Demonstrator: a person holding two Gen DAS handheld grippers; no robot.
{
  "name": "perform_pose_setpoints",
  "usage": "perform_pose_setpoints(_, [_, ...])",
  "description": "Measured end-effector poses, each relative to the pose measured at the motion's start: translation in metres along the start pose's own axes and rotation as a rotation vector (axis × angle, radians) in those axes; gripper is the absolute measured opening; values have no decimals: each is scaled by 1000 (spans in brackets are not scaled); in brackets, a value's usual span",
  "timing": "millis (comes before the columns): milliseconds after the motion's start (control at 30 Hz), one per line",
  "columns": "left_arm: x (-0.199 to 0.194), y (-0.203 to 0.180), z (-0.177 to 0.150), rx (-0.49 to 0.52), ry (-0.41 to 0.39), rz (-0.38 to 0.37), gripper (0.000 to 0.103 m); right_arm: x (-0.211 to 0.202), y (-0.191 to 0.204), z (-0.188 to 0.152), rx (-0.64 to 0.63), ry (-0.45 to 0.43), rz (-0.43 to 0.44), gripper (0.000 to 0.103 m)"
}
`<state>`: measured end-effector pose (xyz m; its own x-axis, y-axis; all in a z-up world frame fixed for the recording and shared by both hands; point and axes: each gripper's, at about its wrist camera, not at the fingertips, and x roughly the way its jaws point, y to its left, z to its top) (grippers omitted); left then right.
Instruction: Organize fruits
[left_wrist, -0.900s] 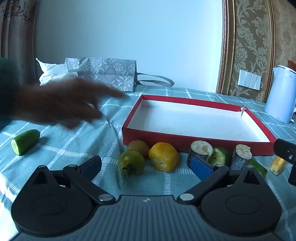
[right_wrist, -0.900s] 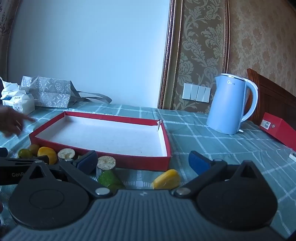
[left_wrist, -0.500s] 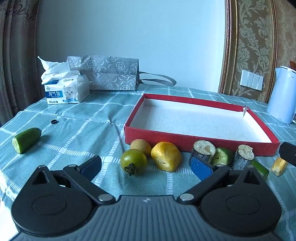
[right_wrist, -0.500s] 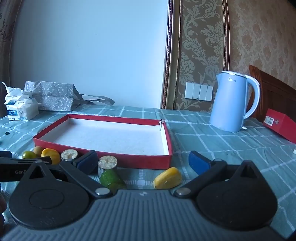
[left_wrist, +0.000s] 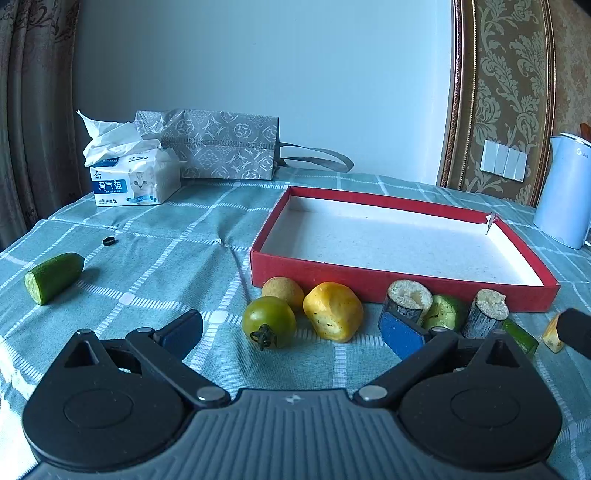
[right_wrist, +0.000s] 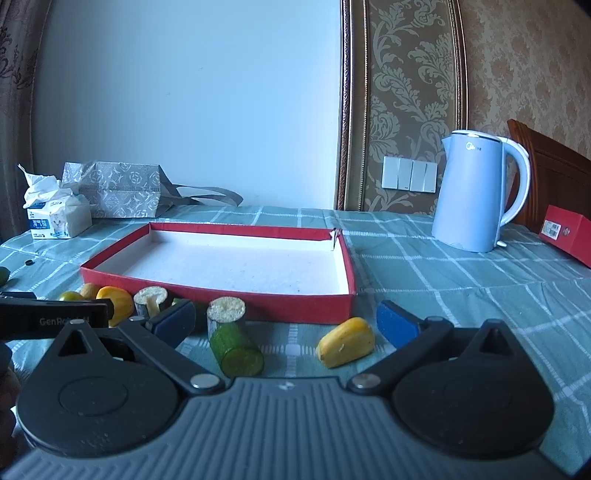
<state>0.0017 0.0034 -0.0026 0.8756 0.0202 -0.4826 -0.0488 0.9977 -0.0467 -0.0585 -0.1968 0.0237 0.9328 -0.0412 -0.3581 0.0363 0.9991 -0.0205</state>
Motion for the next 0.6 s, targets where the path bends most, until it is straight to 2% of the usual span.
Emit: perform_pose_setpoints(600, [0, 2, 1, -19, 3, 12, 103, -26, -2, -19, -35, -34, 122, 103])
